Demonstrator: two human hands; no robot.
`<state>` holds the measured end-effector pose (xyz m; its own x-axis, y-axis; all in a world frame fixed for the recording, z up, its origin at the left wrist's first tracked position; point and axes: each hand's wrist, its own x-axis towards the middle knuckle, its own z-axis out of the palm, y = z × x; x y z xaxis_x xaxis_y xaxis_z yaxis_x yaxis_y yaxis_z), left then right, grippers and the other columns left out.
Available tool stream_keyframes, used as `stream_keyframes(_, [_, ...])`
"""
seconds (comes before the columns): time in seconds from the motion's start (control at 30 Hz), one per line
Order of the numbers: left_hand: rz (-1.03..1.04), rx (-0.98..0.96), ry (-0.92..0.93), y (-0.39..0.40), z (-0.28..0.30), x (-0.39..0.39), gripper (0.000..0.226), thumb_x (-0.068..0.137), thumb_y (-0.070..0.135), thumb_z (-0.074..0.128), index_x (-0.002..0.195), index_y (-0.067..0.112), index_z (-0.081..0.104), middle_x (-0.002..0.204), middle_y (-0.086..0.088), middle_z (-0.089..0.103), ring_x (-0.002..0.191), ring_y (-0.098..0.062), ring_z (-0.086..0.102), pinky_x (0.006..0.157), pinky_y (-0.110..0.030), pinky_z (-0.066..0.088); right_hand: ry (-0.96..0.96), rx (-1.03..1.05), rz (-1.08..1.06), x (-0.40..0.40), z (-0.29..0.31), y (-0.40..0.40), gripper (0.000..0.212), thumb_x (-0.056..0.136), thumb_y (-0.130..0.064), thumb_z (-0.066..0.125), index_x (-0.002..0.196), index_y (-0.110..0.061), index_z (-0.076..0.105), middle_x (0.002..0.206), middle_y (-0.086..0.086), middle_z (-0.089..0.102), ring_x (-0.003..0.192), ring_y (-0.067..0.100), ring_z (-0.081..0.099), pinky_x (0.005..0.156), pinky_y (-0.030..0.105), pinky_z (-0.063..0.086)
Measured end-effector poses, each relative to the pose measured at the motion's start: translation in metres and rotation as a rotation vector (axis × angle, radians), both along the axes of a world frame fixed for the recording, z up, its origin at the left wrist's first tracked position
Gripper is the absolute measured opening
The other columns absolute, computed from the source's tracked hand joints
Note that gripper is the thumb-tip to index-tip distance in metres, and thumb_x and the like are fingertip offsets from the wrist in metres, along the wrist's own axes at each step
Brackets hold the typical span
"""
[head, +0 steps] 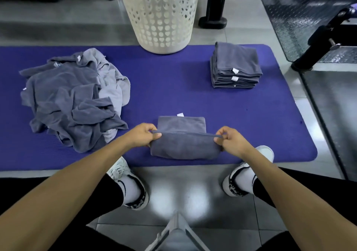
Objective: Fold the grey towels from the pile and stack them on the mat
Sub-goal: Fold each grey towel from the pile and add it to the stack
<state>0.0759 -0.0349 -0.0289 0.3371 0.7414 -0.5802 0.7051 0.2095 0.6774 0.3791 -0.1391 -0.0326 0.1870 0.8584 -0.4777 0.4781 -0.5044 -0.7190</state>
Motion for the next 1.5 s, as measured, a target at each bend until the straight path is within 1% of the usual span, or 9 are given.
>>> stream_keyframes(0.17, [0.154,0.026,-0.009,0.025,-0.029,0.007,0.016,0.089,0.027,0.071,0.078,0.018,0.064,0.073,-0.008,0.069,0.07,-0.023,0.064,0.079,-0.05,0.058,-0.037,-0.021,-0.093,0.001,-0.026,0.033,0.02,0.09,-0.018,0.066,0.075,-0.022,0.054,0.072,0.004,0.063,0.07,0.023,0.058,0.074,0.05,0.058])
stream_keyframes(0.37, [0.242,0.049,0.071,0.068,-0.071,0.031,0.017,0.092,0.03,0.069,0.09,0.013,0.068,0.074,-0.008,0.067,0.067,-0.021,0.061,0.073,-0.039,0.055,-0.098,-0.031,-0.107,0.013,-0.064,0.087,0.018,0.091,-0.025,0.069,0.077,-0.023,0.057,0.081,0.003,0.065,0.072,0.015,0.056,0.054,0.018,0.037])
stream_keyframes(0.53, [0.22,-0.002,0.134,0.118,-0.117,0.038,0.014,0.089,0.031,0.072,0.079,0.021,0.069,0.068,0.002,0.065,0.062,-0.014,0.058,0.072,-0.034,0.052,-0.145,-0.118,-0.051,0.027,-0.11,0.139,0.011,0.091,-0.028,0.069,0.087,-0.02,0.063,0.087,0.0,0.064,0.081,0.017,0.061,0.068,0.026,0.048])
stream_keyframes(0.67, [0.105,0.053,0.309,0.141,-0.145,0.046,0.016,0.082,0.038,0.077,0.077,0.024,0.069,0.081,0.006,0.07,0.08,-0.012,0.064,0.08,-0.034,0.053,-0.208,-0.229,0.062,0.036,-0.134,0.172,0.012,0.09,-0.03,0.069,0.088,-0.02,0.064,0.087,-0.001,0.064,0.082,0.017,0.062,0.077,0.033,0.055])
stream_keyframes(0.97, [-0.038,-0.364,0.504,0.175,-0.134,0.056,0.021,0.084,0.031,0.077,0.086,0.011,0.071,0.084,-0.003,0.071,0.081,-0.016,0.066,0.074,-0.03,0.05,-0.098,-0.332,0.064,0.04,-0.141,0.188,0.022,0.083,-0.027,0.079,0.098,-0.02,0.065,0.092,-0.002,0.067,0.085,0.011,0.064,0.065,0.016,0.045])
stream_keyframes(1.1, [-0.026,-0.154,0.437,0.162,-0.142,0.05,0.023,0.08,0.034,0.08,0.072,0.017,0.067,0.075,0.004,0.066,0.075,-0.013,0.062,0.064,-0.024,0.044,-0.126,-0.347,0.101,0.037,-0.14,0.189,0.017,0.085,-0.026,0.076,0.096,-0.02,0.064,0.094,-0.002,0.066,0.085,0.012,0.063,0.069,0.019,0.046])
stream_keyframes(1.2, [0.054,0.043,0.354,0.152,-0.147,0.046,0.027,0.075,0.033,0.084,0.087,0.02,0.063,0.084,0.006,0.065,0.079,-0.01,0.061,0.07,-0.026,0.048,-0.137,-0.374,0.092,0.035,-0.141,0.19,0.019,0.085,-0.027,0.076,0.099,-0.019,0.065,0.095,-0.002,0.065,0.084,0.011,0.062,0.071,0.023,0.046])
stream_keyframes(1.37, [-0.138,-0.024,0.293,0.152,-0.141,0.053,0.04,0.082,0.032,0.079,0.115,0.024,0.059,0.099,0.008,0.06,0.087,-0.007,0.059,0.074,-0.021,0.042,-0.093,-0.422,0.139,0.031,-0.139,0.192,0.018,0.086,-0.03,0.074,0.096,-0.016,0.068,0.09,-0.001,0.067,0.081,0.012,0.063,0.07,0.026,0.049])
stream_keyframes(1.5, [-0.348,-0.041,0.417,0.16,-0.131,0.062,0.034,0.083,0.033,0.077,0.111,0.018,0.065,0.106,0.004,0.061,0.097,-0.014,0.058,0.083,-0.031,0.049,-0.048,-0.454,0.268,0.037,-0.126,0.193,0.015,0.088,-0.027,0.072,0.1,-0.018,0.068,0.1,-0.001,0.069,0.092,0.015,0.065,0.086,0.032,0.054])
